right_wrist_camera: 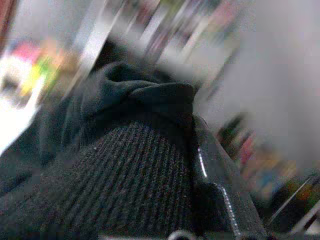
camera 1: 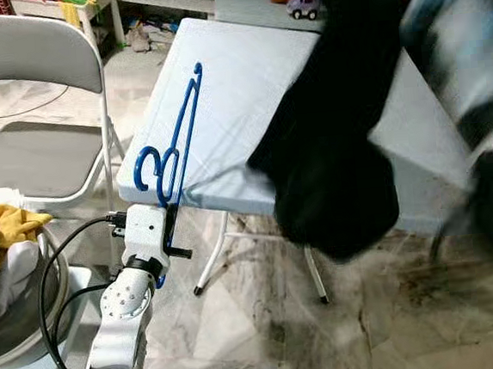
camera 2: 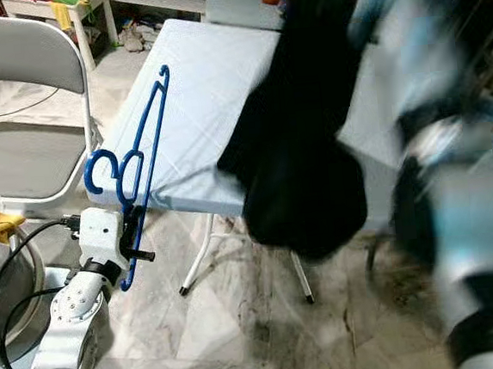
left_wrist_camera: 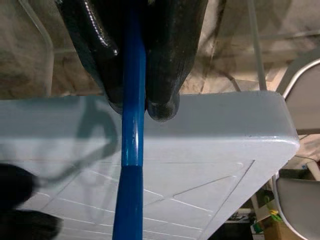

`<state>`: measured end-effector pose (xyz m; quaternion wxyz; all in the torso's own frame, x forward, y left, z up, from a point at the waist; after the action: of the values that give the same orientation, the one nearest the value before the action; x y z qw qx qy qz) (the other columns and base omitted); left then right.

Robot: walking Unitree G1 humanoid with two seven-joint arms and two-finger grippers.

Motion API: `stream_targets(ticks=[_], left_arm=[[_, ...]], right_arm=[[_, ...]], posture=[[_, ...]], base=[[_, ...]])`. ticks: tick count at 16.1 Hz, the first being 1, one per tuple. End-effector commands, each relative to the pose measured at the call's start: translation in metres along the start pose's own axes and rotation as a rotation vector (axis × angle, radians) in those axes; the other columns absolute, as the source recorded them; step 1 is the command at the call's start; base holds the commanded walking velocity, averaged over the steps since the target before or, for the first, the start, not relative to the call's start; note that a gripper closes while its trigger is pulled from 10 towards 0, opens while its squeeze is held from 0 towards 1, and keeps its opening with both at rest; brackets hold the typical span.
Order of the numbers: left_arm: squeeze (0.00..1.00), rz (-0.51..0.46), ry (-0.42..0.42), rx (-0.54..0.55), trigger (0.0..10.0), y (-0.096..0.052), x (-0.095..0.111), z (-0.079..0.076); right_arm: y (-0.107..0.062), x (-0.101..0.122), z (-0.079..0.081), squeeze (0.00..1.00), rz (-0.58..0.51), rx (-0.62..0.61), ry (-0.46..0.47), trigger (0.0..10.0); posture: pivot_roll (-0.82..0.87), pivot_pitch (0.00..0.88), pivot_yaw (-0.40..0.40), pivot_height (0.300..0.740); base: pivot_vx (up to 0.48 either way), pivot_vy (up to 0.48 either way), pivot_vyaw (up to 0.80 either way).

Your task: Hang hanger

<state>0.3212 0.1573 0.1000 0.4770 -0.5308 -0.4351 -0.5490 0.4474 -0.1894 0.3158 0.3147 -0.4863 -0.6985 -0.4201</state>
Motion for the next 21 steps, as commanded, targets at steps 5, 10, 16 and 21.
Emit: stream_targets(ticks=[5, 10, 16, 21], left_arm=[[0.00, 0.021, -0.008, -0.043, 10.0, 0.005, -0.001, -0.014], [0.00, 0.029, -0.019, -0.059, 10.0, 0.009, -0.002, -0.019], [0.00, 0.035, -0.027, -0.084, 10.0, 0.013, -0.004, -0.026], [0.00, 0.032, -0.021, -0.082, 10.0, 0.014, -0.004, -0.024]], right_arm=[[-0.036, -0.078, 0.047, 0.00, 0.192, 0.233, 0.014, 10.0], [-0.063, -0.113, 0.075, 1.00, 0.345, 0.492, -0.007, 10.0], [-0.057, -0.102, 0.065, 1.00, 0.246, 0.305, 0.323, 10.0], [-0.082, -0.126, 0.078, 1.00, 0.278, 0.175, 0.312, 10.0]], posture=[[0.28, 0.115, -0.151, 0.740], [0.26, 0.101, -0.143, 0.740], [0.25, 0.089, -0.137, 0.740], [0.25, 0.086, -0.132, 0.740]], base=[[0.000, 0.000, 0.00], [0.000, 0.000, 0.00], [0.000, 0.000, 0.00], [0.000, 0.000, 0.00]])
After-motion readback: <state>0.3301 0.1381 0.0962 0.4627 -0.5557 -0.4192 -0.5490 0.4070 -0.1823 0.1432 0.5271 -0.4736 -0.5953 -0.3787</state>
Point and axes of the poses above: a point about 5 cm out from each wrist's last joint towards the gripper, its own y axis pointing out of the wrist towards the gripper, its own x axis along the axis of the wrist's last joint, z = x × y, the point moved 3 cm from there along y, pointing out of the wrist towards the gripper, and after that the axes turned 6 degrees about -y, right-handed, at the moved point
